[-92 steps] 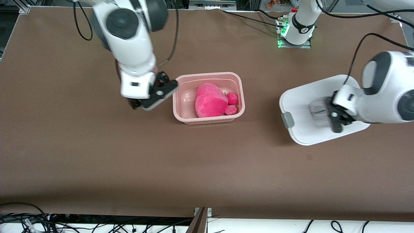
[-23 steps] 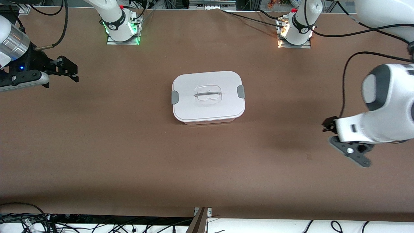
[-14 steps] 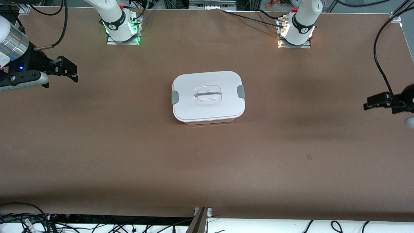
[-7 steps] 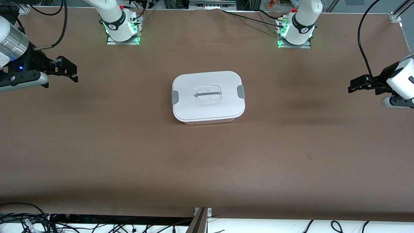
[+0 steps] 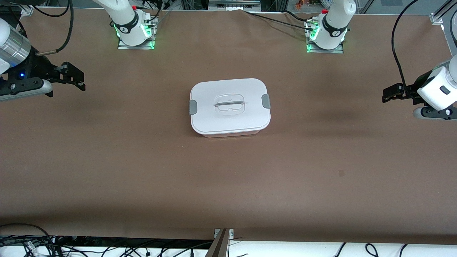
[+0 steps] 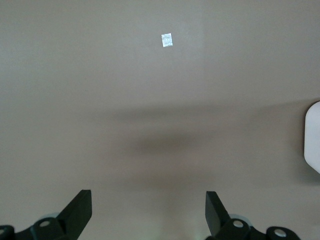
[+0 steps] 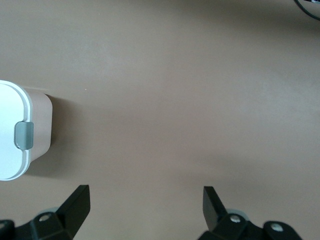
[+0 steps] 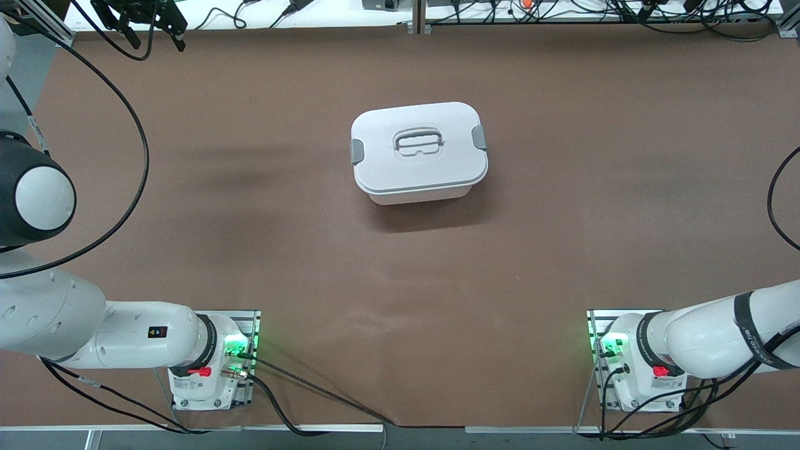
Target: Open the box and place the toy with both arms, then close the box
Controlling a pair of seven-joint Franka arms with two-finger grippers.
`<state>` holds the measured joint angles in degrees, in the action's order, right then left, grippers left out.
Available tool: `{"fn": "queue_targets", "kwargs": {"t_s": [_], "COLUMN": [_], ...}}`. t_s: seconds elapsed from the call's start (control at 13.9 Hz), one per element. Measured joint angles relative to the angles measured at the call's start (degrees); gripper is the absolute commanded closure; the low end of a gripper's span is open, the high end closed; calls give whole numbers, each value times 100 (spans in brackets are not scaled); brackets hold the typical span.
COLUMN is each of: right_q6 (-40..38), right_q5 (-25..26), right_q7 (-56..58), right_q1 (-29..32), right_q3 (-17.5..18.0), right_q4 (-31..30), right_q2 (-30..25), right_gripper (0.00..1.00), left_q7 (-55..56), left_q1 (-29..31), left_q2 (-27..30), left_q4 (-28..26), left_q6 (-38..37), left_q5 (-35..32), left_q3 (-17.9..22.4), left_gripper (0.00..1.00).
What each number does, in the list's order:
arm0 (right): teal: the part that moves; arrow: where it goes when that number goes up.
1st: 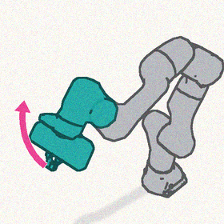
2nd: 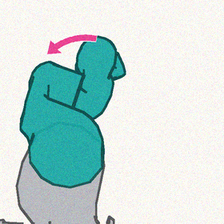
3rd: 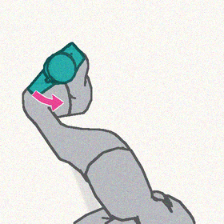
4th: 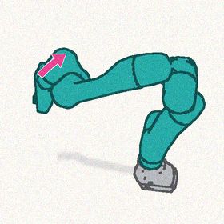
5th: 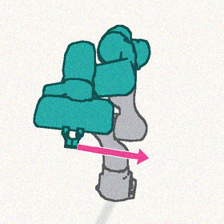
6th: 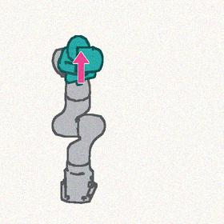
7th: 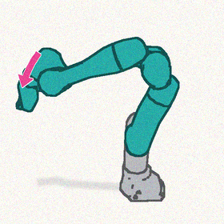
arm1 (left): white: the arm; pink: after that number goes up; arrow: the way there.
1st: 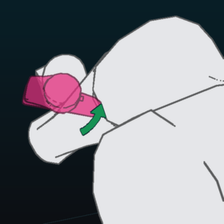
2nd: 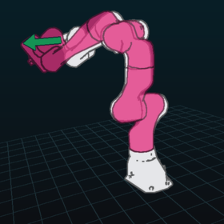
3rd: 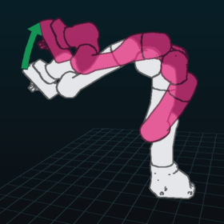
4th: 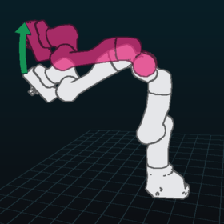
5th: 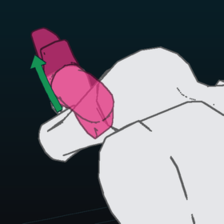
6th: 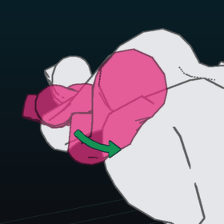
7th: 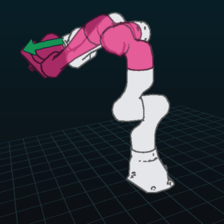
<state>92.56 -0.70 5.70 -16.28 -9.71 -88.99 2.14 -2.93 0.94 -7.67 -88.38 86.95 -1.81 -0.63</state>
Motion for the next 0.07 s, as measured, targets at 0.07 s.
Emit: {"fn": "queue_targets", "kwargs": {"t_s": [0.07], "right_q6": [0], "right_q5": [0], "right_q7": [0], "right_q1": [0], "right_q3": [0], "right_q4": [0], "right_q2": [0], "right_gripper": [0], "left_q7": [1], "left_q1": [-4], "left_q2": [-6], "left_q4": [8], "left_q6": [12], "left_q5": [0], "left_q3": [-1], "left_gripper": [0]}}
